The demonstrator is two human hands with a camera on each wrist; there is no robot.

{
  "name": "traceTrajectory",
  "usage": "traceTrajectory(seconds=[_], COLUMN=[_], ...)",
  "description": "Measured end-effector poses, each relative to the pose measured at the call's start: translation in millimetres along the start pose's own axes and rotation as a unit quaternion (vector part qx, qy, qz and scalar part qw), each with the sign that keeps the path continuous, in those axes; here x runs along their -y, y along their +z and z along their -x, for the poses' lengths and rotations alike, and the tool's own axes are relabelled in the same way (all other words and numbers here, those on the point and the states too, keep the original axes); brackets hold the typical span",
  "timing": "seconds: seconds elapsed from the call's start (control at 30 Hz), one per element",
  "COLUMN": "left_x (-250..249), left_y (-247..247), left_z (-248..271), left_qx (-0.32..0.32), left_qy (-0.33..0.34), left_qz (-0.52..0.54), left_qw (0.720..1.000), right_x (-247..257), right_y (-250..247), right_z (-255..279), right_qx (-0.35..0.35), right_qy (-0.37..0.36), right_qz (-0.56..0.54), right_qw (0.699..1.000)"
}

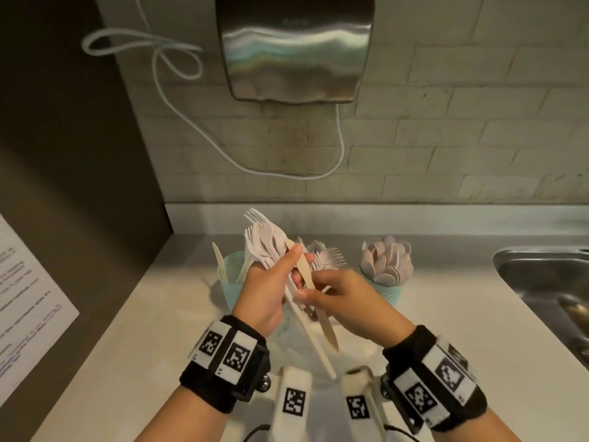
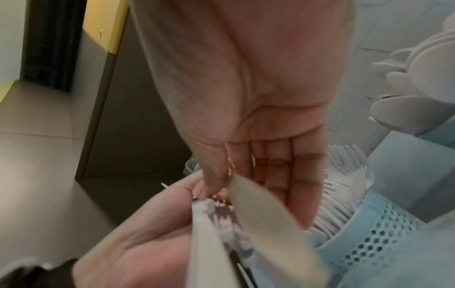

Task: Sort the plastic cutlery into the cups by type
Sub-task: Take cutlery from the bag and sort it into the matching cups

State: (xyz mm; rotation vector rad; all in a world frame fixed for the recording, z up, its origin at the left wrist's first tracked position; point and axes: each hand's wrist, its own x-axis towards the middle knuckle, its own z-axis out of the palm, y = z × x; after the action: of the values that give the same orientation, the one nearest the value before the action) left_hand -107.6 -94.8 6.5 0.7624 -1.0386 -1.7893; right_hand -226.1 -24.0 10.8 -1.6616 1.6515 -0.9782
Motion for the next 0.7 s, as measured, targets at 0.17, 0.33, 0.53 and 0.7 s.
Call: traceTrajectory(seconds=[0.17,0.33,0.53,0.7], left_x=[2,-2,-7,-9], left_y=[-9,-21,-36,-52], left_z=[1,-4,-11,-10], left_qx=[0.001,-0.027,-0.089,-0.115], left_qy=[0.01,0.012,0.037,0.049], left_qz=[0.028,0.067,0.089,0.075], left_qw=[1.0,0.997,0.991,0.989], right_x=[-5,1,16,15], right_y=[13,18,42,53], right_z=[-5,-1,2,-10], right_qx=[-0.05,-0.126,-0.062,-0.053], right_qy=[0.038,0.014,-0.002,-0.062], right_qz=[-0.032,-0.083,0.025,0.137], right_qw=[0.998,0.988,0.998,0.987])
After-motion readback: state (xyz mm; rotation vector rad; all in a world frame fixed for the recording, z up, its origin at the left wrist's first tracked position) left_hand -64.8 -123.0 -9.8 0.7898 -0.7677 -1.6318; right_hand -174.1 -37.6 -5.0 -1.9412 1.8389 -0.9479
